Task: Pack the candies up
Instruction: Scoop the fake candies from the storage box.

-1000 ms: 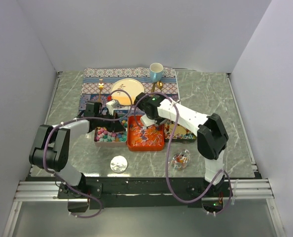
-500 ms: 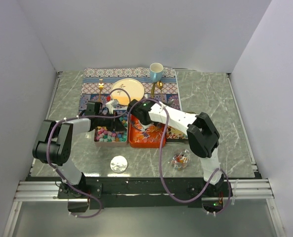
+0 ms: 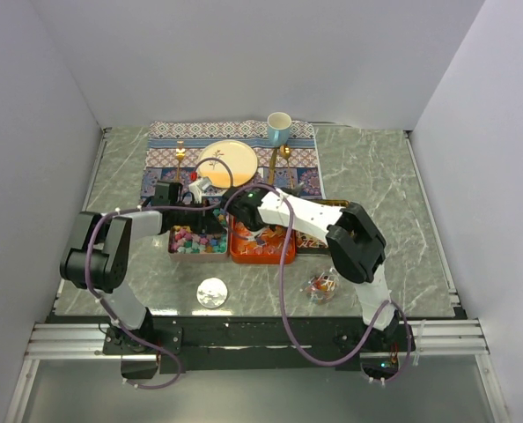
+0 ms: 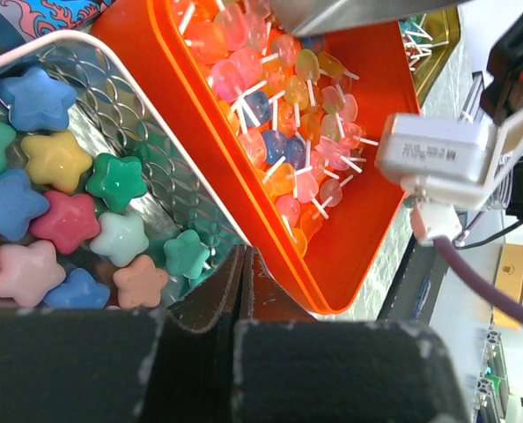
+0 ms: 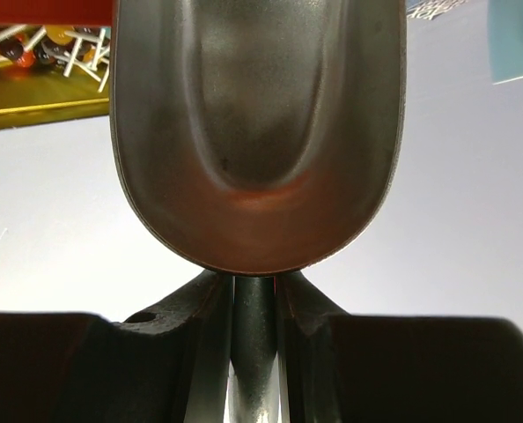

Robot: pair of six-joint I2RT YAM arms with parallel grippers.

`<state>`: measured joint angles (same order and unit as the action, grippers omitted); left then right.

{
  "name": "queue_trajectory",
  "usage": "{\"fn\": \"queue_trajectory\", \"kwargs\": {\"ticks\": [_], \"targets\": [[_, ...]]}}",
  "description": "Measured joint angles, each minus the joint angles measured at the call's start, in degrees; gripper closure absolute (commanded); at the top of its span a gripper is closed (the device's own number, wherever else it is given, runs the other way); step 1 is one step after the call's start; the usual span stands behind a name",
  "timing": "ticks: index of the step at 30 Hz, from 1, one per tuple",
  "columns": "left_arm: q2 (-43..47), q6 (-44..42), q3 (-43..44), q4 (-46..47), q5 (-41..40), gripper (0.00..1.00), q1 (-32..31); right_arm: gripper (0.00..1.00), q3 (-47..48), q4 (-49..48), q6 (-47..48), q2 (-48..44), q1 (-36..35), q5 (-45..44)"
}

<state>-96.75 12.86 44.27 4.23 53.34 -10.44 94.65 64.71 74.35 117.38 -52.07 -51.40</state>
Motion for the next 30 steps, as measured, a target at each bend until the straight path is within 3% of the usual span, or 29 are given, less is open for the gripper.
{"fn": "queue_trajectory", "kwargs": {"ticks": [13, 18, 30], "targets": [[-2.6, -0.1, 2.0, -0.1, 1.5, 0.99, 0.3, 1.00, 0.2, 0.8, -1.1, 0.1, -4.0, 2.9], [-2.7, -0.3, 2.0, -0.2, 2.4, 0.99, 0.3, 1.00, 2.4, 2.1, -1.4, -0.2, -3.8, 7.8], [-7.1, -3.4, 5.7, -3.8, 2.9, 0.99, 0.3, 1.00, 0.4, -2.1, -1.8, -2.4, 5.7, 17.4]]}}
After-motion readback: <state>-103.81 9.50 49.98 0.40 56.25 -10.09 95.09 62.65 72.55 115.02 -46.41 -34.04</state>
